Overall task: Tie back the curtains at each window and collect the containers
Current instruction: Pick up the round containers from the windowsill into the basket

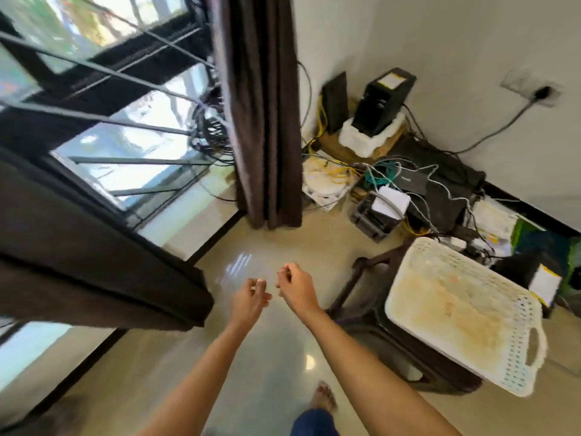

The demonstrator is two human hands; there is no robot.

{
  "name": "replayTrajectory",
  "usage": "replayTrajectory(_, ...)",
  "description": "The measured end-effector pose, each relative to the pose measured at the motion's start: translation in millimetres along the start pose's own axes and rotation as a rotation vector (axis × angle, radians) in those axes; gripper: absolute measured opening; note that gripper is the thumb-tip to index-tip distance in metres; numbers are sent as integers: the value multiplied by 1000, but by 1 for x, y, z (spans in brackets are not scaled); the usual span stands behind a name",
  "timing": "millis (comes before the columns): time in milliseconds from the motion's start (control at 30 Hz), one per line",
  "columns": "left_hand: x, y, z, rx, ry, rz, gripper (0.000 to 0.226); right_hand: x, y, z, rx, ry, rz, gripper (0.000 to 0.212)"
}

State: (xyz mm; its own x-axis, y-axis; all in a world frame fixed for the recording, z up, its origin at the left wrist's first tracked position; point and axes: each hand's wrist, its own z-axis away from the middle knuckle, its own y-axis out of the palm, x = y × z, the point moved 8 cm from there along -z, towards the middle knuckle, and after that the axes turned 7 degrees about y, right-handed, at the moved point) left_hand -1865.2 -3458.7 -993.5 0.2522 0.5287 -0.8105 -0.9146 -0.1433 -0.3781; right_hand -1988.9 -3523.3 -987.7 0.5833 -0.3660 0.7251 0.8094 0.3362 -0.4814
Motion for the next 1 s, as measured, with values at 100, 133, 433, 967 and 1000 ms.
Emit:
replayTrajectory(100,37,-72,18,-156,-49,25,26,35,73,23,168,-74,73,21)
replayTrajectory(133,52,-93,24,-197,-75,36,28,47,94,33,213,-97,90,19)
replayTrajectory(433,218,-261,111,-450,-359,166,29,116,308,136,627,-311,500,23)
replayTrajectory(967,346,-388,114,-586,-437,306,23,174,494,100,535,-259,426,54)
replayTrajectory(1000,350,-387,106,-575,-434,331,23,173,496,92,521,-258,438,54)
